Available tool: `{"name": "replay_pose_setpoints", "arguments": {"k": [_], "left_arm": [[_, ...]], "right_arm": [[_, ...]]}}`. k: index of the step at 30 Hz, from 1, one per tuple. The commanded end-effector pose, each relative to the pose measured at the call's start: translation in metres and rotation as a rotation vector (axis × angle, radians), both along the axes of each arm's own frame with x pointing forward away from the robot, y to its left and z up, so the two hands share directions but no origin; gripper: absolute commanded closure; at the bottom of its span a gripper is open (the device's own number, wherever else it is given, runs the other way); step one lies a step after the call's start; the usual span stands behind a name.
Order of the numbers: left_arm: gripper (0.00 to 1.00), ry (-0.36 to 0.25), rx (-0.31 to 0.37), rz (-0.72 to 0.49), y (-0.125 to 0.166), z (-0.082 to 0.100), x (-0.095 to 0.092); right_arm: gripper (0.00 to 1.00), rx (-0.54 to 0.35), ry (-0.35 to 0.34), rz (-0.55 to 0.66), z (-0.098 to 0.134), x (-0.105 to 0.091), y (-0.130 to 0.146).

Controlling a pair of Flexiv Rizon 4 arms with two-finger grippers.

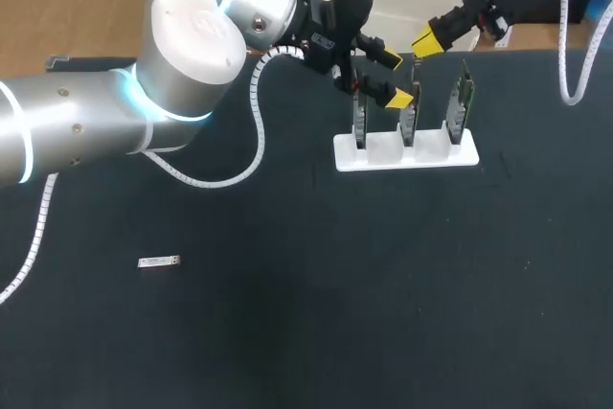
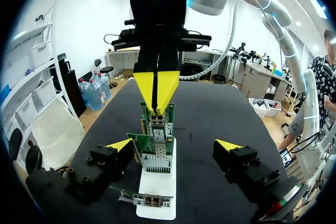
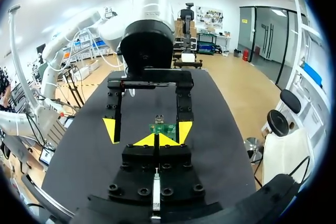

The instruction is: Pick up the optical module with the left hand, and insert it into the network port with the right hand.

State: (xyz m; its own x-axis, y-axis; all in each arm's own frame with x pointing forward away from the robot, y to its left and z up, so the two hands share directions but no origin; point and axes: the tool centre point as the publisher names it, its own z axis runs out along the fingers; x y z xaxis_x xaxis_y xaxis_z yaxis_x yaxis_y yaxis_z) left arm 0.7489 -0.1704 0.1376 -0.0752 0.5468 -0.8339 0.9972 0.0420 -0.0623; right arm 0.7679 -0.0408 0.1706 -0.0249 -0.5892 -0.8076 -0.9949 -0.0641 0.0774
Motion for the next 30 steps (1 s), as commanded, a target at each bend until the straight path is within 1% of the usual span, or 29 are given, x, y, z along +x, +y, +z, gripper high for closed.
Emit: {"name": "replay_pose_setpoints", "arguments": {"k": [1,11,30], "left_arm": [[0.00,0.004,0.008,-0.001,-0.001,0.001,0.001],[0.00,0.004,0.008,-0.001,-0.001,0.001,0.001],[0.00,0.004,0.008,-0.001,-0.001,0.001,0.001]], "right_arm": [[1.00,-0.005,0.008,-0.002,-0.006,0.003,0.000],[1.00,-0.026,0.048,-0.010,-0.022,0.003,0.002],[1.00,-0.043,0.074,-0.006,-0.036,0.004,0.005]]}}
